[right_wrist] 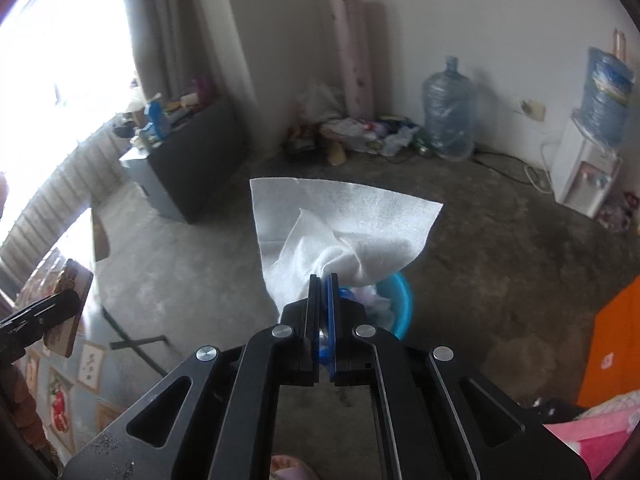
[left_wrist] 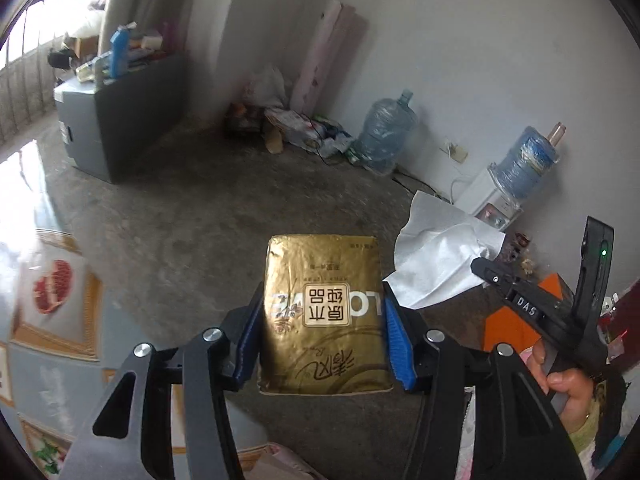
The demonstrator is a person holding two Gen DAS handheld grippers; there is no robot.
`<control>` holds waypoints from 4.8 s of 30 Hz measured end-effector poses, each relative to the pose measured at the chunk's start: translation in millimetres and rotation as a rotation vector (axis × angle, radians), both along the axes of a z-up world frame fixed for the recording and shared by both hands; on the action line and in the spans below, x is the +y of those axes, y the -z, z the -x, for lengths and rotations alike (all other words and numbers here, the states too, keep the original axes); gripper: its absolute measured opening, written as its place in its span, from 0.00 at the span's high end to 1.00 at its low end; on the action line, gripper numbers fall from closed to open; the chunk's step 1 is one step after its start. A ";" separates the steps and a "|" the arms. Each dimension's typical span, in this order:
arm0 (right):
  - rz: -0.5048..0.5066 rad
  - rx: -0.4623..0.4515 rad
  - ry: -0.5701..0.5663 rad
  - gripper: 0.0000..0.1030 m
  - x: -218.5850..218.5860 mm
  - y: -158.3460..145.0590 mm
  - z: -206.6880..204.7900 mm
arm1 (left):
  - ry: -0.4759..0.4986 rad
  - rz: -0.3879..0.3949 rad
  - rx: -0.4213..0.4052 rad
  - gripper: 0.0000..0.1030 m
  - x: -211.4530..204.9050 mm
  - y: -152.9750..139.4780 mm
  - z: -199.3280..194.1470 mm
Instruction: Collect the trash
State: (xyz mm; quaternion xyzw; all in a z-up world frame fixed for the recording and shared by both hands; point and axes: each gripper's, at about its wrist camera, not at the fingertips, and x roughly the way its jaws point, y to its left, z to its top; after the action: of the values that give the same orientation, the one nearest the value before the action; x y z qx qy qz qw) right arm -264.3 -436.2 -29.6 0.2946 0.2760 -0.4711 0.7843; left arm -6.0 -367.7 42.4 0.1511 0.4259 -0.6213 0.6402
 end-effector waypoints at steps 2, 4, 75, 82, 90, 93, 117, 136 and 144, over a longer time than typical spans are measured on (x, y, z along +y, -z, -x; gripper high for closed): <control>-0.036 0.040 0.036 0.98 -16.0 20.6 -0.5 | 0.034 -0.045 0.034 0.49 -37.0 19.4 8.9; -0.088 0.073 0.062 0.98 -32.6 47.9 -4.2 | 0.059 -0.094 0.066 0.49 -70.8 39.2 20.4; 0.280 -0.029 -0.624 0.08 244.0 -59.7 -136.1 | -1.027 -0.190 -0.418 0.06 331.8 -16.1 19.9; 0.198 0.069 -0.582 0.08 227.9 -31.0 -133.3 | -0.944 -0.256 -0.406 0.06 304.6 3.7 23.5; 0.165 0.199 -0.582 0.08 223.3 -1.0 -141.5 | -1.019 -0.276 -0.380 0.06 308.7 8.2 -4.9; 0.185 0.223 -0.582 0.08 223.2 -2.2 -146.9 | -1.066 -0.272 -0.347 0.06 312.1 6.0 -19.5; 0.180 0.273 -0.537 0.08 207.6 -3.7 -144.3 | -1.035 -0.326 -0.283 0.06 307.6 23.2 -17.1; 0.180 0.264 -0.511 0.08 195.7 -4.0 -136.2 | -0.968 -0.333 -0.312 0.06 293.0 21.8 -6.3; 0.181 0.261 -0.503 0.08 192.8 -5.0 -135.2 | -0.950 -0.333 -0.311 0.06 291.1 22.8 -4.2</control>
State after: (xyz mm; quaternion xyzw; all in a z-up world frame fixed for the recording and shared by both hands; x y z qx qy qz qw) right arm -129.1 -243.4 -24.6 0.0828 0.3958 -0.3184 0.8574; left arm -1.7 -76.6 19.6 0.1315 0.4406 -0.1567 0.8741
